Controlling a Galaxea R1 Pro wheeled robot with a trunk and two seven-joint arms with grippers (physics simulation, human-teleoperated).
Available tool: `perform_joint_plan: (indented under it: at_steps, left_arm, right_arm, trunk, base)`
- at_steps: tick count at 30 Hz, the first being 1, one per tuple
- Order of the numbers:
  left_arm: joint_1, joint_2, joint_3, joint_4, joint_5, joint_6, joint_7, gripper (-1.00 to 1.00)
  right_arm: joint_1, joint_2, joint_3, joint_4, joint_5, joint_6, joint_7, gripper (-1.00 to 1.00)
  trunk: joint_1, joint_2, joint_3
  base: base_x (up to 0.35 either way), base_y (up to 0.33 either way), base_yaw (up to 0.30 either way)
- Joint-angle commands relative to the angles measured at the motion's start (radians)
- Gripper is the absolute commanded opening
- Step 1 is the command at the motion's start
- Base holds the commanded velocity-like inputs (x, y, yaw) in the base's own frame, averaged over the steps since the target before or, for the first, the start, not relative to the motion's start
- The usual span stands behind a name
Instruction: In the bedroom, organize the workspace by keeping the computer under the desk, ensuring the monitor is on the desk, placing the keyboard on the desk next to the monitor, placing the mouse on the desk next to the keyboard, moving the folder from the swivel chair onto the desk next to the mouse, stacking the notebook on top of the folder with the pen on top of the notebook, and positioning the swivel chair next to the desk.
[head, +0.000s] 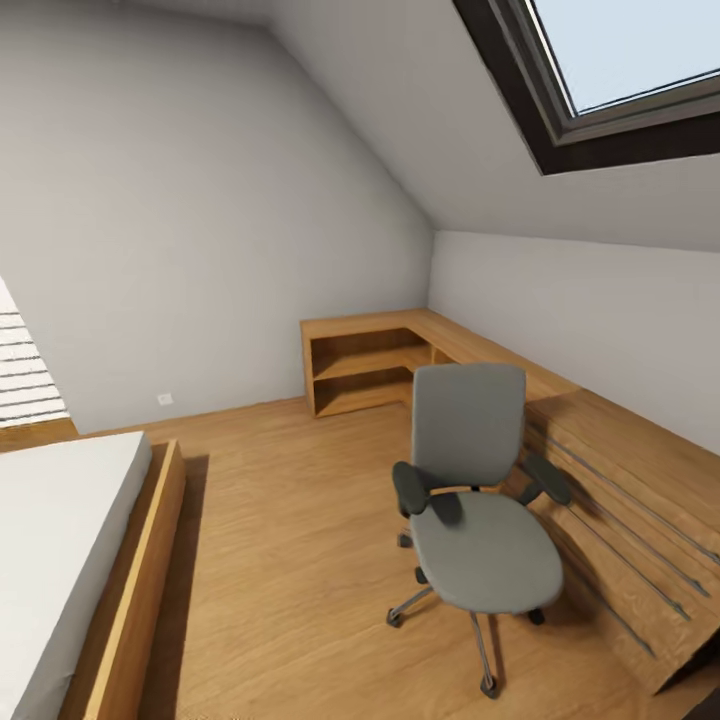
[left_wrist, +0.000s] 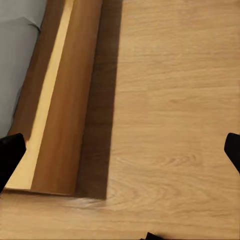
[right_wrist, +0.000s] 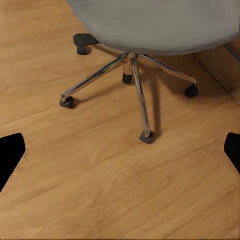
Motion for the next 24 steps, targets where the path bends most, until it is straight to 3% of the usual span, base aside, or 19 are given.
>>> perform_joint_plan:
  at_steps: [1,15,20,24]
  left_arm:
    - [0.000,0.001,-0.009,0.000,0.002,-0.006,0.008,1.00]
    - [0.000,-0.004,-0.014,0.005,0.003,-0.019,0.007,1.00]
    - [0.000,-0.041,-0.060,0.034,0.003,-0.015,0.008,1.00]
    - [0.000,-0.048,-0.073,0.045,0.003,-0.015,0.010,1.00]
  right_arm:
    - [-0.001,0.000,0.009,0.002,-0.008,-0.011,-0.002,1.00]
    - [0.008,0.002,0.011,0.003,0.001,-0.038,-0.001,1.00]
    - [0.008,0.002,0.010,0.003,0.025,-0.039,-0.002,1.00]
    - [0.008,0.002,0.010,0.003,0.029,-0.039,-0.001,1.00]
  trunk:
    - [0.000,-0.001,-0.001]
    - [0.000,-0.001,-0.001]
    - [0.000,-0.001,-0.001]
    - [0.000,-0.001,-0.001]
  base:
    - [0.134,0.092,0.287]
    - [0.258,0.188,0.287]
    - [0.074,0.063,0.287]
    - [0.015,0.013,0.287]
